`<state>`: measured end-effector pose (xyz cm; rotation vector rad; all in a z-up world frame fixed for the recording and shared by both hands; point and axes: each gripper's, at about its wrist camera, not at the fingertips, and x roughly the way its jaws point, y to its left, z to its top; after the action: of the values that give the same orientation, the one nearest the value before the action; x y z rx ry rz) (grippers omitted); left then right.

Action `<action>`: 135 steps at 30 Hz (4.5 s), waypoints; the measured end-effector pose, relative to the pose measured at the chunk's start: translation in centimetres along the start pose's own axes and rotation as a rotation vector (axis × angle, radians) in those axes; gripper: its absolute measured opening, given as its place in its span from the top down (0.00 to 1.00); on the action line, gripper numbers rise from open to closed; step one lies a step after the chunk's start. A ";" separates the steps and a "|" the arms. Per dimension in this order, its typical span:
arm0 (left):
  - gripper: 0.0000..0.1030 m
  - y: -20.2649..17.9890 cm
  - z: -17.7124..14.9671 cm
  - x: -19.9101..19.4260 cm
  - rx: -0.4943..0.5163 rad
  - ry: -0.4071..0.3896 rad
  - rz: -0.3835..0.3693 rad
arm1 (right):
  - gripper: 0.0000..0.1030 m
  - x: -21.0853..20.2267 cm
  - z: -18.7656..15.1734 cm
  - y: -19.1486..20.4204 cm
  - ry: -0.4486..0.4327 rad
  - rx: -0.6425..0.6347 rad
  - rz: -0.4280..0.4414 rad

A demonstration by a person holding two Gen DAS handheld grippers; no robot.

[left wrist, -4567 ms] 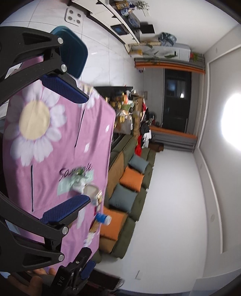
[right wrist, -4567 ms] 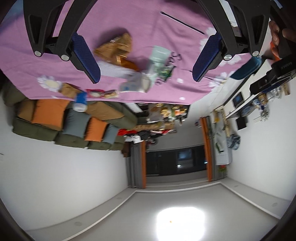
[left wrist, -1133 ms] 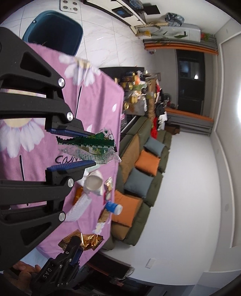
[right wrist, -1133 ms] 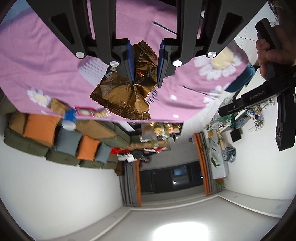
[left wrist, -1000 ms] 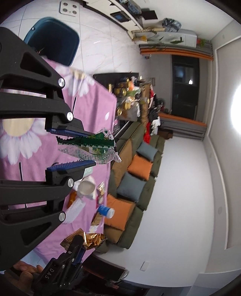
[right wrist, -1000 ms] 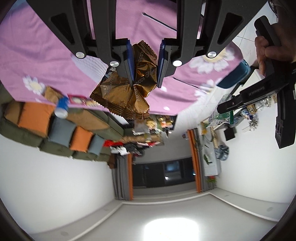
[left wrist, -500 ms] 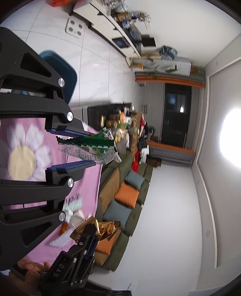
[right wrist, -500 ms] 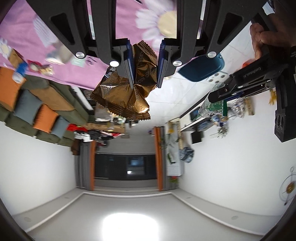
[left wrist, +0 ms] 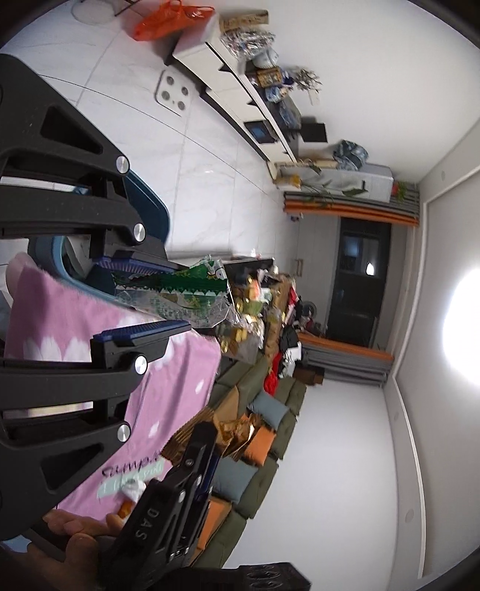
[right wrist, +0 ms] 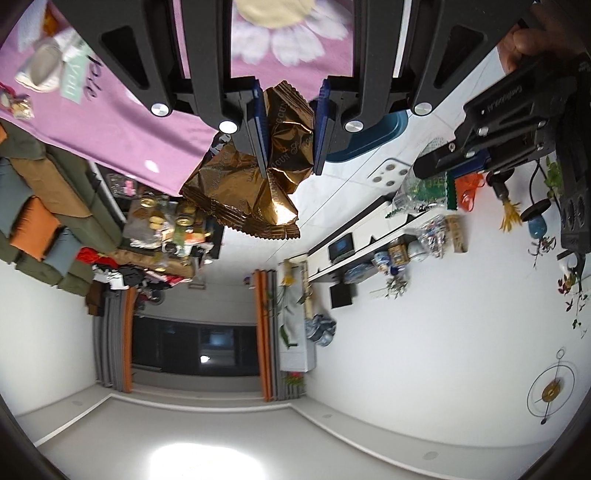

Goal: Collect trash
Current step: 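Carry the green bag and gold wrapper to the teal bin and release both, then move both tools back over the table toward the paper cup and foam net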

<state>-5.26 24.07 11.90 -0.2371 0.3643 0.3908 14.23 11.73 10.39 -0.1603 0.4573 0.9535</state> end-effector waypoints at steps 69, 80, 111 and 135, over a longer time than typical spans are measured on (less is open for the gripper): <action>0.06 6.9 -4.5 12.3 -0.097 0.130 0.207 | 0.32 10.3 -1.8 2.0 0.218 0.007 0.068; 0.05 0.0 -2.9 5.1 -0.047 0.021 0.071 | 0.11 -1.5 -5.0 -2.6 0.063 0.076 -0.079; 0.05 -20.1 -6.9 -3.1 0.186 -0.098 -0.360 | 0.07 -24.2 -17.0 -8.5 -0.114 0.169 -0.690; 0.05 -23.1 -8.5 2.7 0.259 0.007 -0.382 | 0.10 -20.7 -18.4 -13.1 0.039 0.165 -0.759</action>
<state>3.99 1.66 6.75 -0.0509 0.3633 -0.0348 9.15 -17.37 2.27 -0.1838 0.4580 0.1678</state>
